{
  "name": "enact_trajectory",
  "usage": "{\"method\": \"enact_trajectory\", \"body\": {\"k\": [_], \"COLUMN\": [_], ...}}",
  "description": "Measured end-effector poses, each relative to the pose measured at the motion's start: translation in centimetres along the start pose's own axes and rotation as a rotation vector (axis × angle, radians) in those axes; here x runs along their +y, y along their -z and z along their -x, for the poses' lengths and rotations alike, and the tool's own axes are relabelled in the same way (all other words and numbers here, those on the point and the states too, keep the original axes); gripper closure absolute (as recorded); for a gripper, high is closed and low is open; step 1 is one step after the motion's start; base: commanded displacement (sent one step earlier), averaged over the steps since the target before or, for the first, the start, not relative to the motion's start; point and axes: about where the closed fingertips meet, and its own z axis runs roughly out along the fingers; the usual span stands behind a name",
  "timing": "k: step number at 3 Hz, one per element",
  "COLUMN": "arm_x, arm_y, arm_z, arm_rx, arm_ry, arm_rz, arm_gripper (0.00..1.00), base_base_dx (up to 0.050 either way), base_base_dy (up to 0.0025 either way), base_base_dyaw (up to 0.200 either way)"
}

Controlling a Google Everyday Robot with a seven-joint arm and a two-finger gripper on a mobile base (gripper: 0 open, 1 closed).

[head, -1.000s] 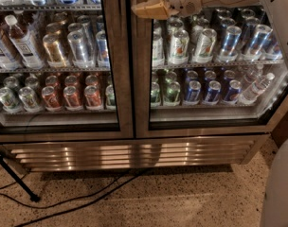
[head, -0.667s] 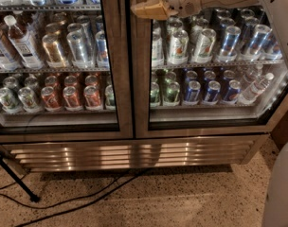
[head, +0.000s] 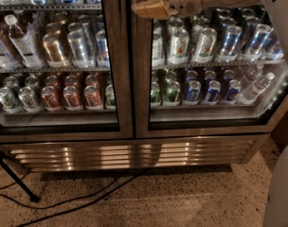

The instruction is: Open right fridge door

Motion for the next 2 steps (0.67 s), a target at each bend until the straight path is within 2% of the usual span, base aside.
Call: {"method": "enact_trajectory", "body": {"k": [2], "arm_x": [-0.20], "arm_y": [0.04], "arm_z": [-0.14], "arm_rx": [0.000], "arm_ry": [-0.007], "arm_rz": [-0.003], "arm_gripper": [1.00], "base_base_dx": [0.000], "base_base_dy": [0.00000], "base_base_dyaw": [0.000]}}
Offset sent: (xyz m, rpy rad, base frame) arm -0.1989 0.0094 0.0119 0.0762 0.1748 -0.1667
